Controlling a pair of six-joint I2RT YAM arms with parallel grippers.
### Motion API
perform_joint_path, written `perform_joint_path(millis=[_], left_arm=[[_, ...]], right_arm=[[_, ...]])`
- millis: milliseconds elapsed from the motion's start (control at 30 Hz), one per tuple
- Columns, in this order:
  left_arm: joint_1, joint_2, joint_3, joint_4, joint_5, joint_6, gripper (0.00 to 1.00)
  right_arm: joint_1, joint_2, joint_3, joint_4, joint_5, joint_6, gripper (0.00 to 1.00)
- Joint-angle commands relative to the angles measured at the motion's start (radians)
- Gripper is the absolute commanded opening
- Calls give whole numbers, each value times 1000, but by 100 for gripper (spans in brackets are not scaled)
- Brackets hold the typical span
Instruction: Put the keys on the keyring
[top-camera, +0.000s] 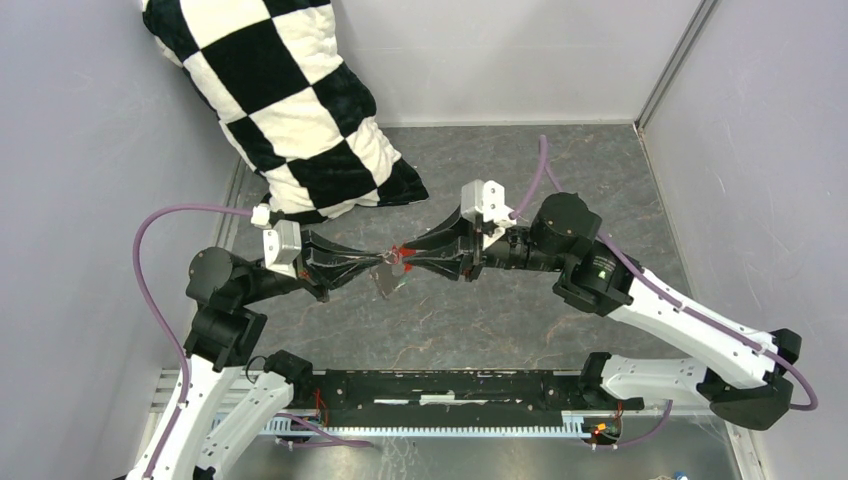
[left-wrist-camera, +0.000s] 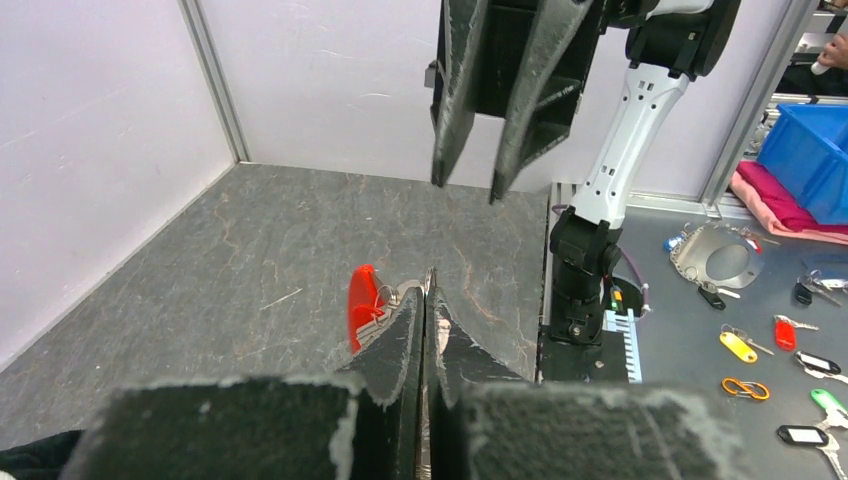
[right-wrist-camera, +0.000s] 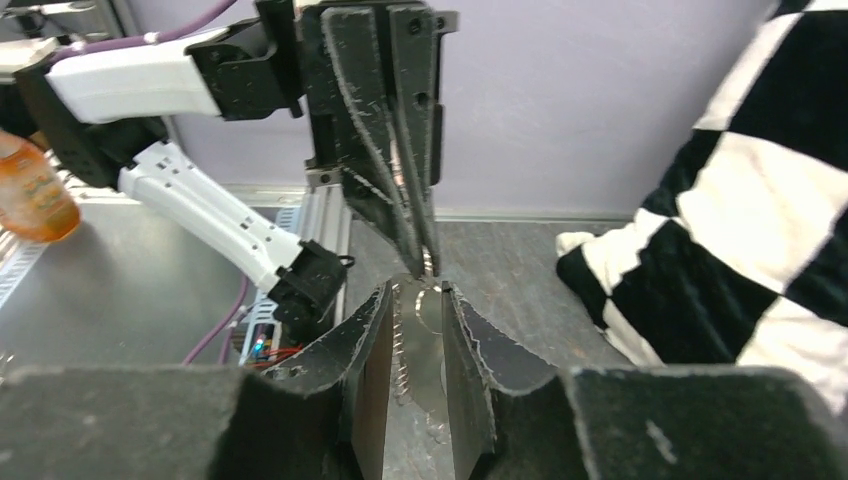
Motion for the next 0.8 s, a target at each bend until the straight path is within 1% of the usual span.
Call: perform_joint_path(millis=[0, 167, 467, 767], left_arm=[[0, -1, 8, 60, -19, -47, 2], [-1, -1, 16, 55, -9, -41, 2], [-1, 0, 23, 59, 69, -37, 2], [0, -4, 36, 64, 88, -41, 2]], right_arm=[[3, 42, 14, 63, -117, 22, 29], [4, 61, 14, 80, -117, 23, 27], [3, 73, -16, 149, -127, 61, 25], [4, 78, -34, 151, -119, 63, 25]])
